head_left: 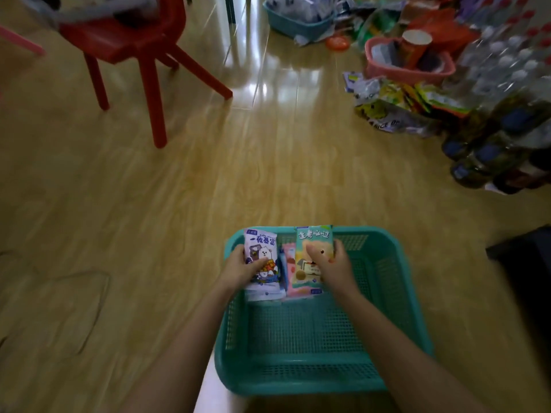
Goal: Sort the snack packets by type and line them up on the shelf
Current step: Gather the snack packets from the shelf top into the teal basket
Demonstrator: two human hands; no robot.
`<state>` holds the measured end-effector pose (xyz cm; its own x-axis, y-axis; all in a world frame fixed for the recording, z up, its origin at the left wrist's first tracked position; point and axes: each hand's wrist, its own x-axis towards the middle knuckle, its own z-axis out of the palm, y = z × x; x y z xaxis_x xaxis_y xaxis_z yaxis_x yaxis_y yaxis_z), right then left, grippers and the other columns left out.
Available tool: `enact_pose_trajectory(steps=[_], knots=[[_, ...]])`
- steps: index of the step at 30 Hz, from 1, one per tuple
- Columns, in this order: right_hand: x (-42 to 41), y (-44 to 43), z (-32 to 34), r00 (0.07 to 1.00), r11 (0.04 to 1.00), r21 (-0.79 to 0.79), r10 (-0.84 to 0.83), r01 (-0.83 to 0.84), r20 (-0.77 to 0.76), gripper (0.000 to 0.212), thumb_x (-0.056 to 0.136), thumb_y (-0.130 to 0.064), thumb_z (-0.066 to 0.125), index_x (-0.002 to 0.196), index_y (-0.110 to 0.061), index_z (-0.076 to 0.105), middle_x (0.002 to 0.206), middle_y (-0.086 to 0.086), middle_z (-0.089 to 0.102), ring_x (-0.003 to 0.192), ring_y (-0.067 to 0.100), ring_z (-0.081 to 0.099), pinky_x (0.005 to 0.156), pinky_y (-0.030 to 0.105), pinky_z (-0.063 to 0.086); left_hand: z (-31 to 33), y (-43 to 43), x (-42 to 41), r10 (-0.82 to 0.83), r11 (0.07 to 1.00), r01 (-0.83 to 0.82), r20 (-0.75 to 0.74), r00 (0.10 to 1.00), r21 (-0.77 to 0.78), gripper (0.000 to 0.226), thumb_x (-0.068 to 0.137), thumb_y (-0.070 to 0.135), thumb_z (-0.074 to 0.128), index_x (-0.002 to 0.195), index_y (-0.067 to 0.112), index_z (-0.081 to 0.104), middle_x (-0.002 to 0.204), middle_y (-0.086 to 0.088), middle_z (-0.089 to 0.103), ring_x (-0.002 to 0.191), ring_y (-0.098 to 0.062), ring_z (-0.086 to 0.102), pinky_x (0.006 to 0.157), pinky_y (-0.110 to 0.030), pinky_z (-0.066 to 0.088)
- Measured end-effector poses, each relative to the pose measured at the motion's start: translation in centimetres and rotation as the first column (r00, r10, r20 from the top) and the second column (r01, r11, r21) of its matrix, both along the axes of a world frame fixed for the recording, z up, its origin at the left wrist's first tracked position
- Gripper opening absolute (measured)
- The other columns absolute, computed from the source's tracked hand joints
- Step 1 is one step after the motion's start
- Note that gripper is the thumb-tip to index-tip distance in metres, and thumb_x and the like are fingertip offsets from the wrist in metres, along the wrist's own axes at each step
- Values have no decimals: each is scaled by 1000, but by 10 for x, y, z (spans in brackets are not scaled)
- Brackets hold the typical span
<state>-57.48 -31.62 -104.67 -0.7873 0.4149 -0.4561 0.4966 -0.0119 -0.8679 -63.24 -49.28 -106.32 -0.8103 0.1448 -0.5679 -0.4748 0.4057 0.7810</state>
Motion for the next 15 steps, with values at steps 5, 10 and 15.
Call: enact_pose_trajectory(steps=[5, 10, 15], knots=[[-3, 1, -22, 998, 997, 57, 40, -43, 52, 17, 95, -26, 50, 107, -13, 48, 95, 5, 60, 80, 19, 60, 62, 26, 49, -27, 6, 5, -156, 953, 132, -71, 985, -274, 34, 82, 24, 71, 92, 8, 43, 103, -14, 63, 88, -25, 58, 66, -27, 39], [-7, -2, -31, 988, 994, 43, 99, -105, 116, 17, 96, -28, 49, 106, -15, 49, 98, 9, 64, 81, 22, 63, 64, 29, 52, -26, 13, 11, -395, 678, 207, -113, 912, -705, 45, 87, 48, 56, 105, 7, 44, 108, -12, 61, 98, -29, 60, 74, -35, 47], [-10, -12, -48, 942, 918, 287, 196, -274, 274, 45, 92, -28, 53, 130, -3, 46, 123, 16, 53, 110, 29, 53, 90, 35, 44, -21, 12, 10, -596, 464, 230, -109, 796, -855, 39, 98, 43, 35, 116, 9, 44, 120, -8, 53, 109, -23, 54, 81, -32, 46]])
